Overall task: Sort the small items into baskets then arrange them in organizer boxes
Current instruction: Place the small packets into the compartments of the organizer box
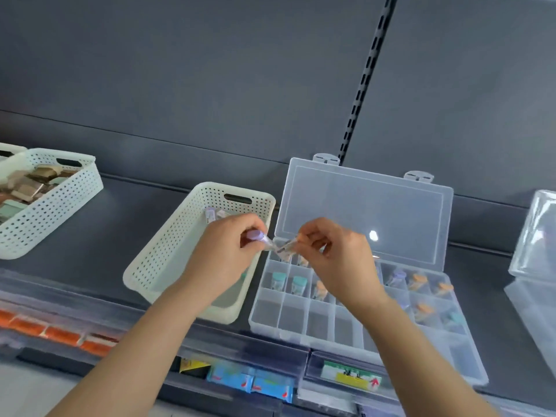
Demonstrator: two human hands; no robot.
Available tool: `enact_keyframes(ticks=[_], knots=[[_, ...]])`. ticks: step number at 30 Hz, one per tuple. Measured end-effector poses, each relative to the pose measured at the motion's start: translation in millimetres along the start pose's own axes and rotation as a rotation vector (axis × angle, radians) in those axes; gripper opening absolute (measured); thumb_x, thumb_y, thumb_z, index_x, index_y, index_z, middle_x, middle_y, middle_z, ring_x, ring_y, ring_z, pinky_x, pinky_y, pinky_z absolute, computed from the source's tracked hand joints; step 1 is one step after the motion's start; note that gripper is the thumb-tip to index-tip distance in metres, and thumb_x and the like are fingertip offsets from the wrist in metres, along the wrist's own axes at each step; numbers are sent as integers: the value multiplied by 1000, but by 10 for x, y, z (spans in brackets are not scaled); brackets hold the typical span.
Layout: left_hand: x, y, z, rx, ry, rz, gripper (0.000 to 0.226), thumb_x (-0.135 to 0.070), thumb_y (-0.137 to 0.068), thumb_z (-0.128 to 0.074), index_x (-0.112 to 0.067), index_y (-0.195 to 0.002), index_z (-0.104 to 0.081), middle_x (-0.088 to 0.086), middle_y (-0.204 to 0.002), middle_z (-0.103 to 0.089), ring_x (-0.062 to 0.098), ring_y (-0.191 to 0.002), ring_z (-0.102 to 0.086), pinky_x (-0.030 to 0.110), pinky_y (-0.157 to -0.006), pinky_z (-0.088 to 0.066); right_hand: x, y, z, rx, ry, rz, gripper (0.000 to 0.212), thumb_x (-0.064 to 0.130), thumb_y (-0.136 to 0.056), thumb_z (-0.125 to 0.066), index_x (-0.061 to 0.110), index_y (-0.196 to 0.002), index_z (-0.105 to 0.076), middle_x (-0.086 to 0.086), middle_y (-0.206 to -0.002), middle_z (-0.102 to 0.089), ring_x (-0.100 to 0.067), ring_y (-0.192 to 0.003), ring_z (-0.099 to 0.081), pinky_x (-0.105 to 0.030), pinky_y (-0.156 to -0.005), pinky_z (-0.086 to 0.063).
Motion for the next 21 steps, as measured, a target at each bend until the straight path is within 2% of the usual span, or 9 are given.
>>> enact_keyframes(ticks=[1,3,5,11,15,18,21], knots=[[-105,70,-43,11,-23,-35,6,-15,-84,-70,-19,-88,-69,-11,-81,-66,7,-70,-60,28,-65,-52,3,104,50,1,-1,27,11,17,-77,-76,16,-85,-70,7,-73,-68,-7,-62,-59,-21,-62,-51],[-249,212,-141,36,-81,-83,13,-13,-87,-67,-19,-98,-72,-9,-92,-67,3,-77,-58,18,-70,-48,-1,300,99,10,-8,69,11,14,-77,-75,16,-87,-71,6,-76,-69,-8,-64,-59,-26,-63,-53],[-315,348,-251,72,-130,-103,19,-10,-88,-64,-16,-104,-72,-6,-96,-64,7,-79,-58,21,-72,-48,10,472,80,34,-15,105,11,11,-76,-74,15,-86,-71,5,-76,-69,-10,-64,-59,-31,-61,-54],[-316,595,-521,160,-342,-169,7,-10,-86,-67,-11,-88,-73,-2,-86,-60,16,-82,-55,32,-72,-48,-46,752,-149,74,51,129,13,7,-72,-77,14,-82,-72,1,-77,-66,-18,-69,-60,-29,-60,-52],[-286,601,-640,197,-477,-244,9,-10,-78,-72,-17,-75,-69,-6,-72,-60,16,-74,-52,28,-65,-33,-72,804,-297,88,138,121,14,2,-67,-78,13,-73,-71,0,-69,-64,-20,-63,-60,-25,-52,-49],[-233,593,-709,242,-544,-257,5,-20,-85,-66,-23,-82,-67,-10,-83,-63,15,-87,-50,29,-72,-26,-120,797,-405,98,214,109,13,2,-67,-76,14,-66,-70,1,-63,-63,-18,-59,-57,-26,-49,-50],[-207,574,-779,299,-590,-272,9,-26,-90,-59,-26,-94,-68,-12,-96,-64,13,-98,-48,30,-78,-26,-156,783,-515,135,258,97,16,3,-67,-76,17,-64,-70,2,-61,-62,-17,-60,-55,-29,-49,-52]])
Point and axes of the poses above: each hand's wrist, its own y-axis away from the middle knuckle, its own z-axis out of the back of the hand, x = y × z, the point moved 10 cm from there along -y, towards the middle knuckle
